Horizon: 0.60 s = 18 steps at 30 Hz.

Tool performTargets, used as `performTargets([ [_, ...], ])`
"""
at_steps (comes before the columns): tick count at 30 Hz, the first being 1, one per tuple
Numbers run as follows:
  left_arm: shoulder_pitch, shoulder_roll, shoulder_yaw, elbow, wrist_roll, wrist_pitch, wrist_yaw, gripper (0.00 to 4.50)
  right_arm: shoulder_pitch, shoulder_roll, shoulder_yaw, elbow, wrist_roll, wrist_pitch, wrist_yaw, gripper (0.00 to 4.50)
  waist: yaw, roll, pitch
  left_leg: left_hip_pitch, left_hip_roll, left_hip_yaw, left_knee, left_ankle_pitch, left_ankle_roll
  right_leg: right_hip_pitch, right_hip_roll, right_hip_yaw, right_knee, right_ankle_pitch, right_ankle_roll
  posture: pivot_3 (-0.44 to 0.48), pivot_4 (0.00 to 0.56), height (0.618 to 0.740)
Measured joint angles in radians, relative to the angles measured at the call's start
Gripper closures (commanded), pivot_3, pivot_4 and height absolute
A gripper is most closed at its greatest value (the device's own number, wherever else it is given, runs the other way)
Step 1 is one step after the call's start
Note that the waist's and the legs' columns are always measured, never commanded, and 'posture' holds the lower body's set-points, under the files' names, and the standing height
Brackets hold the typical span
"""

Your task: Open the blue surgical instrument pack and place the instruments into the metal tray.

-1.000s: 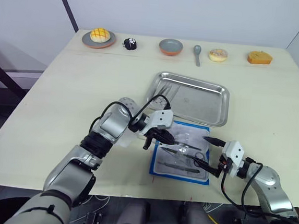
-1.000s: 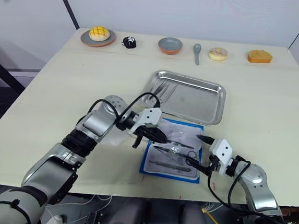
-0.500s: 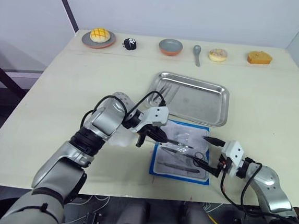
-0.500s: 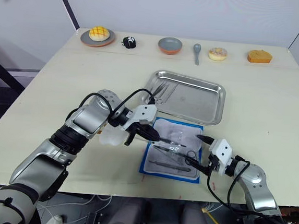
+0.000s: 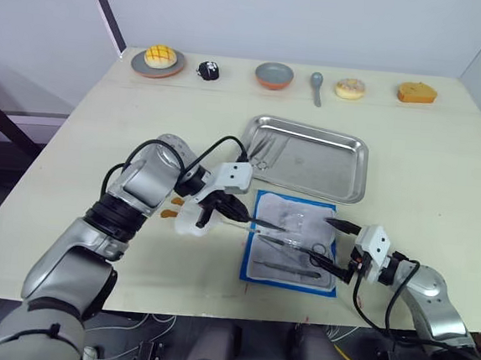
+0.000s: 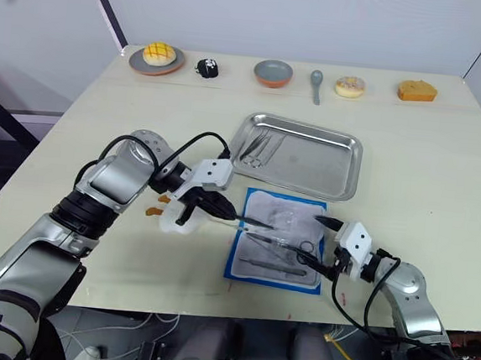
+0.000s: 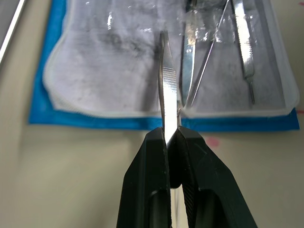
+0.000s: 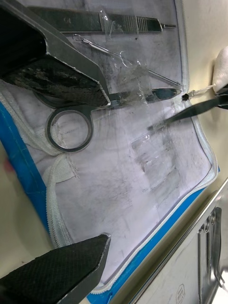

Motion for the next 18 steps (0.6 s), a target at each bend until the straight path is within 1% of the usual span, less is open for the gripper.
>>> performTargets([
  [6,-0.020,0.055,0.003,0.000,-0.010,-0.005,-0.011,4.46,-0.002,0.004,0.000,0.004,-0.006,-0.010,0.000,0.00,-0.003,0.000,0.000,0.000,0.000,0.000,0.000,0.000,0.000,0.000,0.000,0.000,0.000,0.000,0.000,0.000,0.150,0.740],
  [7,-0.029,0.081,0.005,0.000,-0.031,-0.006,-0.014,4.46,-0.005,0.006,0.002,0.006,-0.007,-0.011,0.000,0.00,-0.005,0.000,0.000,0.000,0.000,0.000,0.000,0.000,0.000,0.000,0.000,0.000,0.000,0.000,0.000,0.000,0.150,0.740],
  [10,-0.048,0.116,0.009,0.000,-0.081,0.012,-0.018,4.46,-0.006,0.006,0.003,0.008,-0.007,-0.012,0.000,0.00,-0.007,0.000,0.000,0.000,0.000,0.000,0.000,0.000,0.000,0.000,0.000,0.000,0.000,0.000,0.000,0.000,0.150,0.740],
  [13,-0.063,0.101,0.048,-0.008,-0.147,0.084,-0.020,4.46,-0.007,0.006,0.003,0.010,-0.007,-0.013,0.000,0.00,-0.009,-0.001,0.000,0.000,0.000,-0.001,0.000,0.000,0.000,0.000,0.000,-0.001,0.001,0.000,0.000,0.000,0.150,0.740],
  [15,-0.096,0.056,0.106,-0.045,-0.236,0.210,-0.009,4.46,-0.010,0.007,0.004,0.012,-0.008,-0.013,0.000,0.00,-0.009,-0.002,0.001,0.000,0.000,-0.001,0.000,0.000,0.000,0.000,0.000,-0.001,0.001,0.000,0.000,0.000,0.150,0.740],
  [16,-0.105,0.040,0.126,-0.057,-0.258,0.244,0.002,4.46,-0.010,0.008,0.005,0.012,-0.008,-0.013,0.000,0.00,-0.010,-0.002,0.001,0.000,0.000,-0.001,0.000,0.000,0.000,0.000,0.000,-0.001,0.001,0.000,0.000,0.000,0.150,0.740],
  [18,-0.115,-0.009,0.176,-0.084,-0.312,0.328,0.061,4.46,-0.012,0.009,0.008,0.012,-0.010,-0.014,-0.001,0.00,-0.011,-0.002,0.001,0.000,0.000,-0.001,0.000,0.000,0.000,0.000,0.000,-0.001,0.001,0.000,0.000,0.000,0.150,0.740],
])
